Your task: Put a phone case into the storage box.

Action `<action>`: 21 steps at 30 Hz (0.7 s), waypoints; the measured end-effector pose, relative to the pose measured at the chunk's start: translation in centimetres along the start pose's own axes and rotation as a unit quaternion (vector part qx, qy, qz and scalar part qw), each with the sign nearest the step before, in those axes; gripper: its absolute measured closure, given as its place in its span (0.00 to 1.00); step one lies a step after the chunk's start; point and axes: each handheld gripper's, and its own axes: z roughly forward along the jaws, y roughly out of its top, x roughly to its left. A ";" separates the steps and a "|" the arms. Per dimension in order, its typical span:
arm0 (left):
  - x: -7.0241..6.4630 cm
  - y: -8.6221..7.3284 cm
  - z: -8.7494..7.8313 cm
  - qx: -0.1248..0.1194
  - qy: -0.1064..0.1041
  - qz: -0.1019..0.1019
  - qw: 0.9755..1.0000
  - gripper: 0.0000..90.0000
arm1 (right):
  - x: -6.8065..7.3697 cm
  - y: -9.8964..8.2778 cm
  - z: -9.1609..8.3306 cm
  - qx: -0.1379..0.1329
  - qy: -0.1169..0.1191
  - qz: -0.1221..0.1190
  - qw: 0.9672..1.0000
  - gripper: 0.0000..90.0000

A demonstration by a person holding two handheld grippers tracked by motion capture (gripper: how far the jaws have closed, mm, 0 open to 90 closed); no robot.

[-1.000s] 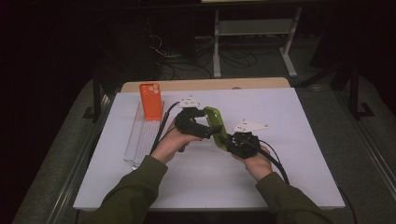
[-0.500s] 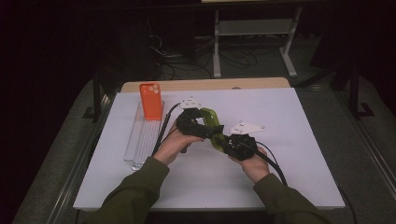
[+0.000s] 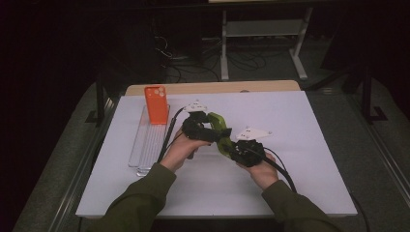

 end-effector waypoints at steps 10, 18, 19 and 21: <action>0.1 0.0 -0.1 0.001 -0.003 -0.008 1.000 0.12 | 0.1 -0.1 0.2 0.007 -0.005 -0.007 1.000 0.85; -0.3 0.2 -0.3 -0.001 0.012 0.009 1.000 0.15 | 0.1 -0.1 0.2 0.011 -0.006 -0.008 1.000 0.76; -0.3 0.3 -0.5 0.002 0.026 0.029 0.999 0.15 | 0.1 -0.2 0.1 0.009 -0.007 -0.010 1.000 0.66; -0.2 0.5 -0.9 -0.006 0.035 0.025 0.999 0.15 | -0.1 -0.4 -0.4 0.012 0.000 -0.006 1.000 0.54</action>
